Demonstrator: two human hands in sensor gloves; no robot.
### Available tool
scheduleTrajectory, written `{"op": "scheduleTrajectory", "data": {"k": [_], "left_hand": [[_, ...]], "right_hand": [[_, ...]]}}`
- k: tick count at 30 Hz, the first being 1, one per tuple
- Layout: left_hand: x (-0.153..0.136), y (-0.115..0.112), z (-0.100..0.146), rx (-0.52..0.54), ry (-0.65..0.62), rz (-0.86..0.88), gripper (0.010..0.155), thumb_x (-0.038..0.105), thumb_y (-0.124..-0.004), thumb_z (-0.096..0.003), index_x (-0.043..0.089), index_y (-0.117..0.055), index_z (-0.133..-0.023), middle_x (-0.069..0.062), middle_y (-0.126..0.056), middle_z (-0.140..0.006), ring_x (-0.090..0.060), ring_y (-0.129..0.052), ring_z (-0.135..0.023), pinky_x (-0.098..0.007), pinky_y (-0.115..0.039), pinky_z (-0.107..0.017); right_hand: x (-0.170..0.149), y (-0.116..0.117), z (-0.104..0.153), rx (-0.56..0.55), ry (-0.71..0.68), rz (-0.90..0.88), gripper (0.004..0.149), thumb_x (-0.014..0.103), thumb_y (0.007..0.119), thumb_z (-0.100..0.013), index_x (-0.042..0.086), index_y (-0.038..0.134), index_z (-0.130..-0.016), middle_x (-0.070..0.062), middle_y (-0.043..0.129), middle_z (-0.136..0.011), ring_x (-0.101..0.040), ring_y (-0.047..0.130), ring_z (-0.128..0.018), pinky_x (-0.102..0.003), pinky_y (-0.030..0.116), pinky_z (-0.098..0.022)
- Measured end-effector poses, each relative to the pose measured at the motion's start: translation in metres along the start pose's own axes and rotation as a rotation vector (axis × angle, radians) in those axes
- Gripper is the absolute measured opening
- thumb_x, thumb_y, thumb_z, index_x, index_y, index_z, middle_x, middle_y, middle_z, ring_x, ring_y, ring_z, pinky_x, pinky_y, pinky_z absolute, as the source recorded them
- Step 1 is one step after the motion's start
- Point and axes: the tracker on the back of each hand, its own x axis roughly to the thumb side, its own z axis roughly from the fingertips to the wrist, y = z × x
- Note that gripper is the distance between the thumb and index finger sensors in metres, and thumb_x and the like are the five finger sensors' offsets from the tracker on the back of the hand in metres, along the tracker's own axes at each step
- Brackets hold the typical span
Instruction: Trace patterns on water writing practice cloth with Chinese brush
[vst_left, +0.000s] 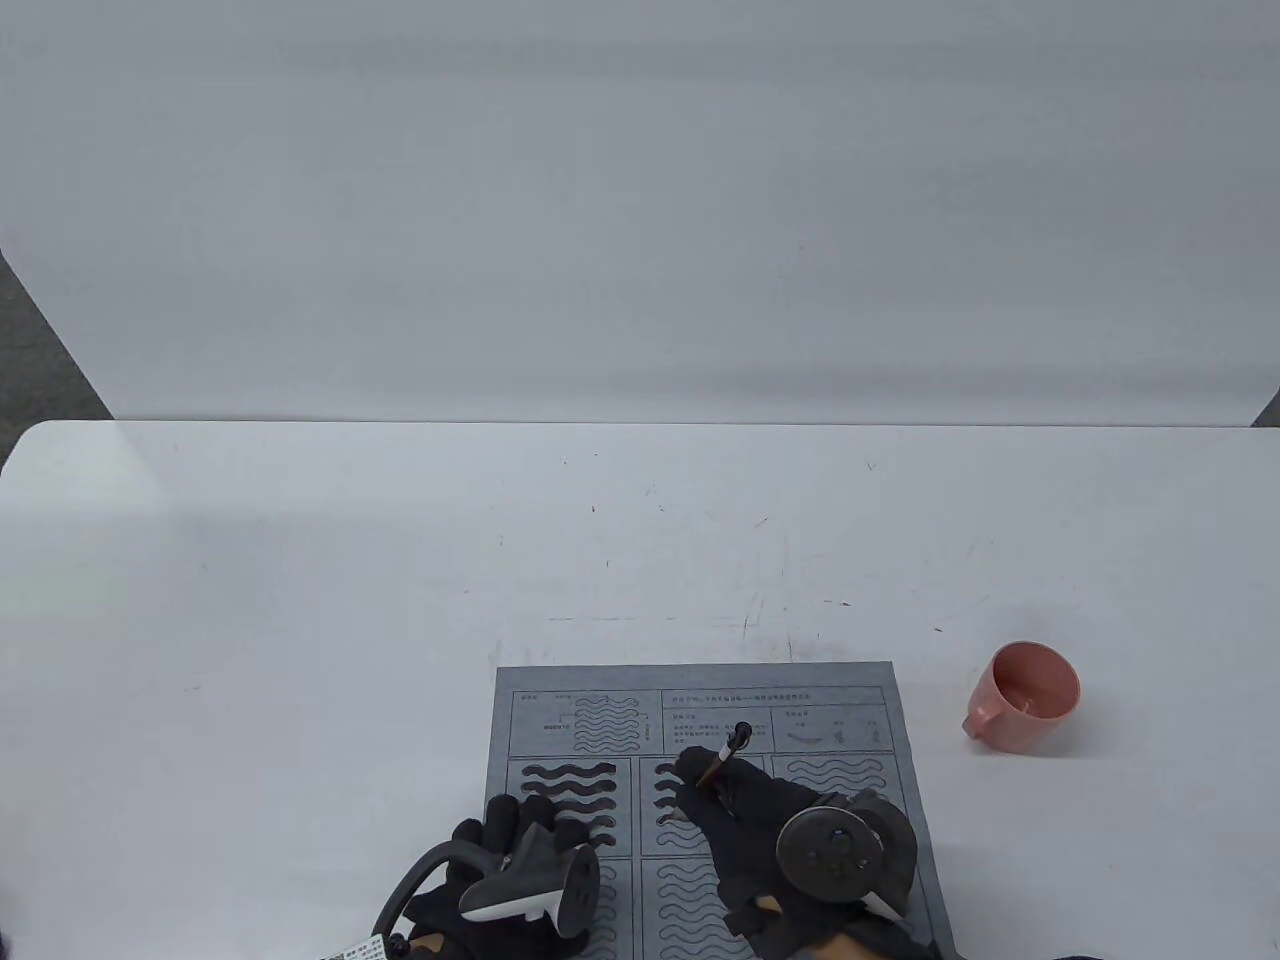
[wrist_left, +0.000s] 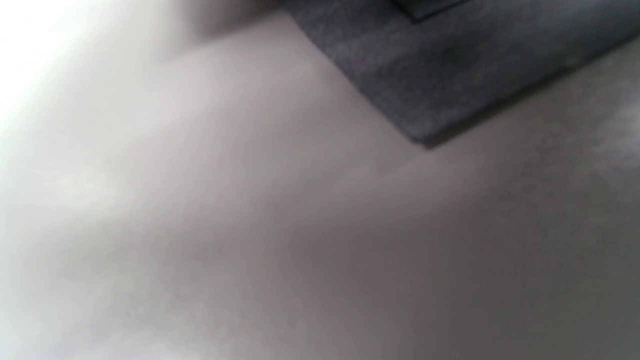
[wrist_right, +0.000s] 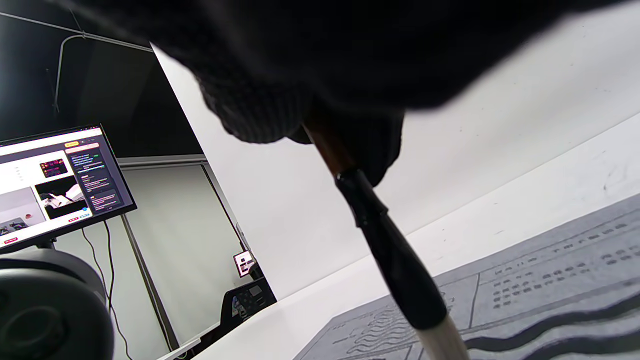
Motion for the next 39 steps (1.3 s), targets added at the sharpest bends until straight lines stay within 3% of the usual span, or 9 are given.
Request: {"op": "scheduleTrajectory", "data": {"k": [39], "left_hand": [[0.0,0.0,0.0,0.0,0.0,0.0,0.09,0.063,-0.03,-0.0347,0.029,0.033,-0.088,-0.016,0.035,-0.097,-0.053,0.02,-0.097,-0.072,-0.008,-0.074]], "right_hand": [[-0.0042,-0.0053,0.0032,-0.008,0.052,0.076,0.038,0.026,0.088,-0.044,0.003,0.09,-0.074,-0.02,0.107,-0.061,-0.009,0.094,0.004,-0.036,0.084,0.008]]}}
